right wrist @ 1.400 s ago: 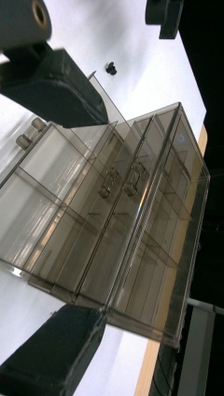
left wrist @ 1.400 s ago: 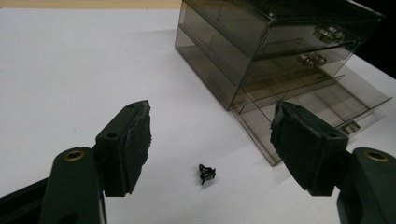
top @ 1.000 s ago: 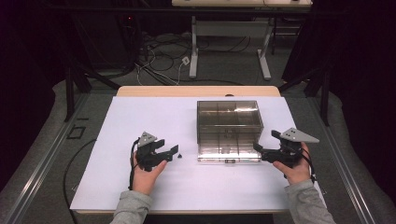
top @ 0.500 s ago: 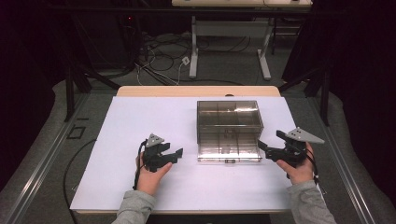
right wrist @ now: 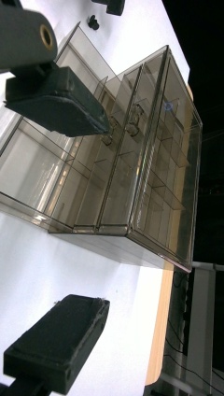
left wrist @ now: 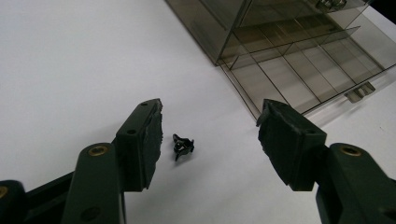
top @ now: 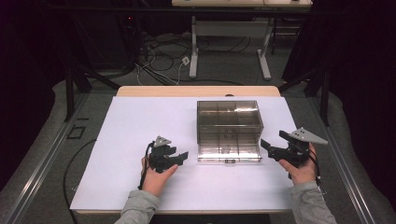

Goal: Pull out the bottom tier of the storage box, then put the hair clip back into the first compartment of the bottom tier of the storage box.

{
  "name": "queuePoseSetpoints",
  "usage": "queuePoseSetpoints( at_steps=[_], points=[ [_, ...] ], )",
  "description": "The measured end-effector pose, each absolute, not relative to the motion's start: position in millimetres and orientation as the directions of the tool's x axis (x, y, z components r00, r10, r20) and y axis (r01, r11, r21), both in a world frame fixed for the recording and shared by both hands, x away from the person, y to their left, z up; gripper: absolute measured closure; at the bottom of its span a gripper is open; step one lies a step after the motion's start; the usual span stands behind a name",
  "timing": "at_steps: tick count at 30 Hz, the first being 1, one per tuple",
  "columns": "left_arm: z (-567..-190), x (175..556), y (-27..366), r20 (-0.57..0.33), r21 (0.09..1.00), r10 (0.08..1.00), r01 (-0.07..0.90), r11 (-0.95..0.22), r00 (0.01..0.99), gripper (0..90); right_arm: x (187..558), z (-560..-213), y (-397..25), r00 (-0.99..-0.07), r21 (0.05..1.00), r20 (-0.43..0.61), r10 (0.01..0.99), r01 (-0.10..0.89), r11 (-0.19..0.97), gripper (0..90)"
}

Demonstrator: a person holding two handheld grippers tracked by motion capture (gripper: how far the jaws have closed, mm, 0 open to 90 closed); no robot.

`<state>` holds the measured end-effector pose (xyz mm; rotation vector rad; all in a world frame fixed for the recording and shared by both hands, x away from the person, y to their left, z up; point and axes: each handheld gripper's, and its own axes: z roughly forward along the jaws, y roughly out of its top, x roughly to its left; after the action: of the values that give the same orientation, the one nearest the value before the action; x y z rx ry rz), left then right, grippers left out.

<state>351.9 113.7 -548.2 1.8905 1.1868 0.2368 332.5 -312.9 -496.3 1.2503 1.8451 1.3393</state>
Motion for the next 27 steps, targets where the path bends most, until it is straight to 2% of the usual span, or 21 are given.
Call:
queuePoseSetpoints(
  at_steps=[7,14,27],
  points=[
    [-547.4,353.2,111.0,-0.256,0.740,0.817,0.649,-0.179,0.517,45.0,332.1,-497.0,-318.4,-0.407,0.926,0.109,0.907,0.373,0.056,13.1],
    [-546.7,354.6,110.3,-0.308,0.702,0.814,0.695,-0.154,0.492,48.2,330.8,-496.8,-322.6,-0.397,0.927,0.119,0.910,0.374,0.042,13.5],
    [-546.6,356.6,114.1,-0.331,0.682,0.828,0.721,-0.120,0.452,53.7,331.4,-499.4,-323.3,-0.379,0.927,0.123,0.917,0.373,0.030,13.5]
  ],
)
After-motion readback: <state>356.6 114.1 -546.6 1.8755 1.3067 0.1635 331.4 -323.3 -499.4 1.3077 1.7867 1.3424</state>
